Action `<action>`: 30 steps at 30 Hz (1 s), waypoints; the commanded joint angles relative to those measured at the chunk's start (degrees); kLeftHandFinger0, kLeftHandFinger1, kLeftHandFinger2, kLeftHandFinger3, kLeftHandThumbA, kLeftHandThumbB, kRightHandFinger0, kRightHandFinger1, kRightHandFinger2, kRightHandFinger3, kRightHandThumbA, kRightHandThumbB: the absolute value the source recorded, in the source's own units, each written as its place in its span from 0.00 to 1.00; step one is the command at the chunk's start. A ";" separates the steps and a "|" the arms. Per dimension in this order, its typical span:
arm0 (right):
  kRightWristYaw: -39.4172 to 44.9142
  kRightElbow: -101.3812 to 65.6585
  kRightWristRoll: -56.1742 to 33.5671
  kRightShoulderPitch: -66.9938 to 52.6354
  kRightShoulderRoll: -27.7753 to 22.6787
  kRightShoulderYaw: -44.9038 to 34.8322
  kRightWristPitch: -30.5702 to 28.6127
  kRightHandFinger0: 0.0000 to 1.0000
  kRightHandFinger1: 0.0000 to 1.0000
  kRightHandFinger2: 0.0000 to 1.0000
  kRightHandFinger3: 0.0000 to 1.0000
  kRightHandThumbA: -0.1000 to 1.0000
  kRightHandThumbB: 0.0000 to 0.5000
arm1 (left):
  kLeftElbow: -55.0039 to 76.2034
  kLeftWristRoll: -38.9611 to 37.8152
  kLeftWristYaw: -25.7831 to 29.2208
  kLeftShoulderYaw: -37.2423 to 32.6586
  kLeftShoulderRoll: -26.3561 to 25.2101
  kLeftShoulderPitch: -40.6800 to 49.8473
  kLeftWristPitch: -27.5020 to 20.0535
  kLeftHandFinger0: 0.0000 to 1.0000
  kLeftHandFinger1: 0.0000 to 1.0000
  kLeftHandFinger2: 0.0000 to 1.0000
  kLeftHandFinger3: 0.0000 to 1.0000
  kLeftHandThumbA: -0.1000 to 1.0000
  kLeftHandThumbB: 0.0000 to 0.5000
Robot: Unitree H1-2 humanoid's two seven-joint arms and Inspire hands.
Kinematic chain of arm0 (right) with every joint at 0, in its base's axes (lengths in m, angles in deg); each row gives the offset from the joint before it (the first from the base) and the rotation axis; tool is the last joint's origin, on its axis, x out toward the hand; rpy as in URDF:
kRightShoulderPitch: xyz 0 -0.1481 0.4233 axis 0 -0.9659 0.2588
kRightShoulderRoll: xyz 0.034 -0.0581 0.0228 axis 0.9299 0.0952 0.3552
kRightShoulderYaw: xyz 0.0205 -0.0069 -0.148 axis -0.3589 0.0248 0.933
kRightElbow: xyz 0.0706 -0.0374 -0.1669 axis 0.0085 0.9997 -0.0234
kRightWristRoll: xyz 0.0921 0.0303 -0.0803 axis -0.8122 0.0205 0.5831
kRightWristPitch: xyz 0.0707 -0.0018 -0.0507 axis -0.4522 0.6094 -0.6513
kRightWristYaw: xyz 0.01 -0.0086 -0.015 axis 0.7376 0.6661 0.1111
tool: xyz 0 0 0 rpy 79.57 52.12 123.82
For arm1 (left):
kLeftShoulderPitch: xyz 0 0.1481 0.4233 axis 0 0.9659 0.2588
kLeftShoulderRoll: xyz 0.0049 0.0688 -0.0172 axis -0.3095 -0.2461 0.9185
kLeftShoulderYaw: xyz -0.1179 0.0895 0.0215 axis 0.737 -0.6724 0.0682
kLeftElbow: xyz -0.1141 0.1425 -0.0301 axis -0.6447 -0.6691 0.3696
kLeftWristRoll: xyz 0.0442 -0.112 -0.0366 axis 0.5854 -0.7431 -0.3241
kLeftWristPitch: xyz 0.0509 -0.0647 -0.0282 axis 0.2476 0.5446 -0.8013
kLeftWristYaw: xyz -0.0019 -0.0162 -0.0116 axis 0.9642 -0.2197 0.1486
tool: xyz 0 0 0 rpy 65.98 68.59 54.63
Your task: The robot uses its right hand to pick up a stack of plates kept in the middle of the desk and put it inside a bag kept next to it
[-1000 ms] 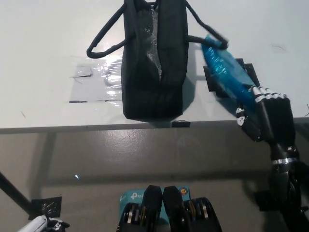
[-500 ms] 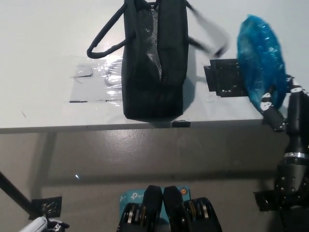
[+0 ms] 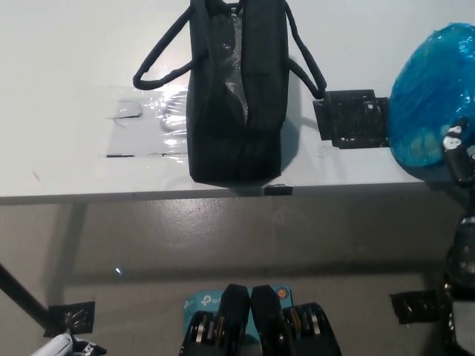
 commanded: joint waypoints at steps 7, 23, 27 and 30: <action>11.47 -14.89 -22.35 22.03 -0.96 -3.54 12.81 0.00 0.00 0.29 0.14 0.00 0.41 | 2.67 -1.03 3.66 0.59 -1.84 0.08 -0.06 0.74 0.72 0.78 0.86 0.19 0.00; 13.68 -22.53 -18.08 21.14 -0.32 5.27 16.42 0.00 0.00 0.14 0.00 0.00 0.63 | 2.85 -1.71 4.94 -0.03 -2.58 0.43 -0.28 0.74 0.73 0.79 0.86 0.19 0.00; 13.87 -24.17 -12.72 20.82 -1.68 10.53 17.14 0.00 0.00 0.06 0.00 0.00 0.61 | 2.66 -1.72 5.05 -0.24 -2.75 0.41 -0.27 0.75 0.73 0.79 0.84 0.20 0.00; 14.23 -23.65 -9.06 19.32 -2.51 14.86 14.56 0.00 0.00 0.00 0.00 0.00 0.60 | 2.64 -2.06 5.14 -0.51 -2.73 0.05 0.35 0.74 0.73 0.78 0.84 0.21 0.00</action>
